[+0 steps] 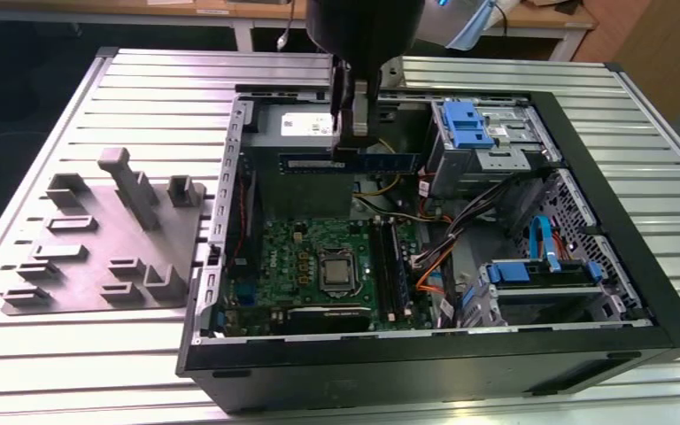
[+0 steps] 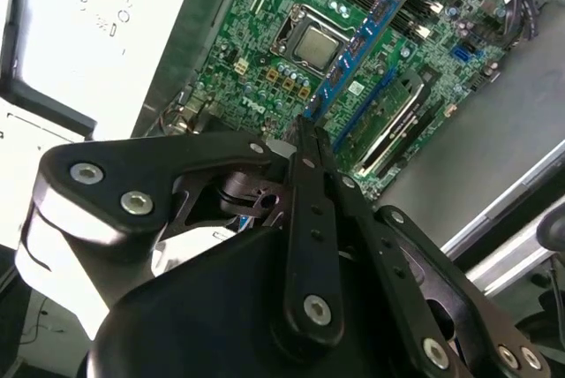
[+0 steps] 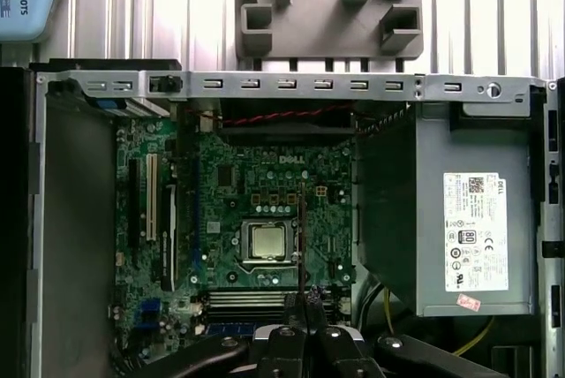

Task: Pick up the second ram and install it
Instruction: 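Pick up the second ram and move it above second insertion slot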

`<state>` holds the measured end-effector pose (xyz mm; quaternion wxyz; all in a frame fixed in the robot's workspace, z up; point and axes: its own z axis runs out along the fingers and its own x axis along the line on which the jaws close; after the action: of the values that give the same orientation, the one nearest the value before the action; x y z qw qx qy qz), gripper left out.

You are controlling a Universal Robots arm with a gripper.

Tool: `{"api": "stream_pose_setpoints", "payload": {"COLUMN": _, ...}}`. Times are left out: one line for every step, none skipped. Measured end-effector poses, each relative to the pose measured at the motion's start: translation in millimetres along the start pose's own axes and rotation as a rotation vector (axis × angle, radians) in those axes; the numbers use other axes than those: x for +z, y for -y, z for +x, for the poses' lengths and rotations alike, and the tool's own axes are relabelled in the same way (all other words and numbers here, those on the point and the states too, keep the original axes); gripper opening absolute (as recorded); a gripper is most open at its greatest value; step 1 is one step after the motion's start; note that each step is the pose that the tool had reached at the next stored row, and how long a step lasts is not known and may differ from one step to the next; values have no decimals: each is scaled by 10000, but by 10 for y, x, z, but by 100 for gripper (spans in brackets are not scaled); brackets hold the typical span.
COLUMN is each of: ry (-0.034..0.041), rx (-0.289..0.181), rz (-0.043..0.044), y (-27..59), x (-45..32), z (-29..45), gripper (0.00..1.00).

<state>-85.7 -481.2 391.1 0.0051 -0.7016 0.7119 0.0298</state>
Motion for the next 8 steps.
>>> {"api": "stream_pose_setpoints", "payload": {"ry": 6, "rx": -1, "rz": 0, "y": 1, "x": 18, "z": 1, "gripper": 11}}
{"api": "stream_pose_setpoints", "payload": {"ry": 13, "rx": -2, "rz": 0, "y": 2, "x": 36, "z": 2, "gripper": 11}}
{"api": "stream_pose_setpoints", "payload": {"ry": 20, "rx": -1, "rz": 0, "y": 3, "x": 54, "z": 3, "gripper": 11}}
{"api": "stream_pose_setpoints", "payload": {"ry": 25, "rx": -1, "rz": 0, "y": 3, "x": 72, "z": 4, "gripper": 11}}
{"api": "stream_pose_setpoints", "payload": {"ry": 28, "rx": -2, "rz": 0, "y": 4, "x": 91, "z": 5, "gripper": 11}}
{"api": "stream_pose_setpoints", "payload": {"ry": 29, "rx": -2, "rz": 0, "y": 5, "x": 110, "z": 6, "gripper": 11}}
{"api": "stream_pose_setpoints", "payload": {"ry": 30, "rx": -1, "rz": 0, "y": 6, "x": 127, "z": 7, "gripper": 11}}
{"api": "stream_pose_setpoints", "payload": {"ry": 30, "rx": -1, "rz": 0, "y": 6, "x": 145, "z": 8, "gripper": 11}}
